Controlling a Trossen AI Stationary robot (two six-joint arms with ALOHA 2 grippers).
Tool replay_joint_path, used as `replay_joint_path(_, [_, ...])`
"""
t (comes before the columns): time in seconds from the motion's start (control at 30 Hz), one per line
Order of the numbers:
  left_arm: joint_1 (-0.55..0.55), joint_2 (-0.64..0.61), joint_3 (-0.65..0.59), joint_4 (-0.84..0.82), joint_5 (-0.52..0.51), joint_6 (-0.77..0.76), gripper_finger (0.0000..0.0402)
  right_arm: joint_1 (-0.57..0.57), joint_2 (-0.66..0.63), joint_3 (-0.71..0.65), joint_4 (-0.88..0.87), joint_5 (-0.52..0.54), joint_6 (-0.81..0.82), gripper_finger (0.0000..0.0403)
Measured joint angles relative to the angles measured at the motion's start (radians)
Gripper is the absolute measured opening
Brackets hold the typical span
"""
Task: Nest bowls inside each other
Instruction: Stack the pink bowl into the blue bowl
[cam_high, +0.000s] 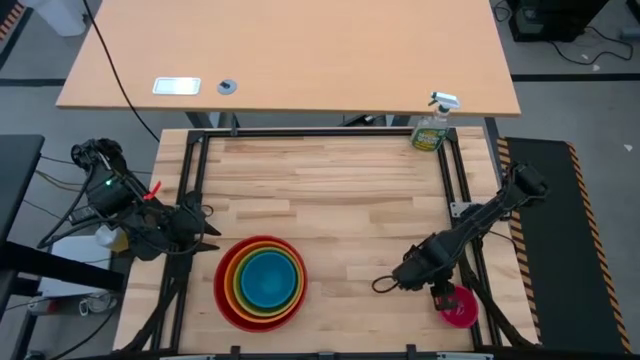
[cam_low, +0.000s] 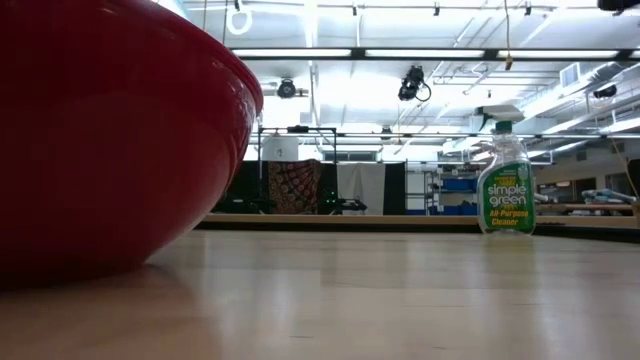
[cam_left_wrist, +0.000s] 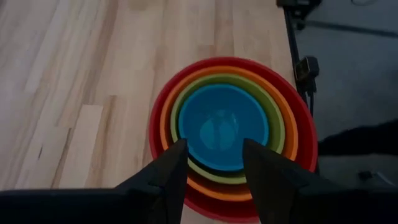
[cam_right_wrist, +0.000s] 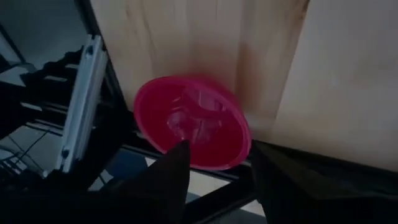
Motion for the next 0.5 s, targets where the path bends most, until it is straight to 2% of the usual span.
replay_joint_path(0.27, [0.000, 0.000, 0.000, 0.000, -0.026, -0.035, 0.0156, 0.052, 0.003, -0.161, 0.059, 0.012, 0.080, 0.0206])
replay_joint_path(0.5, [0.000, 0.000, 0.000, 0.000, -0.044, -0.041, 0.0156, 0.077, 0.003, -0.234, 0.245, 0.021, 0.080, 0.0204])
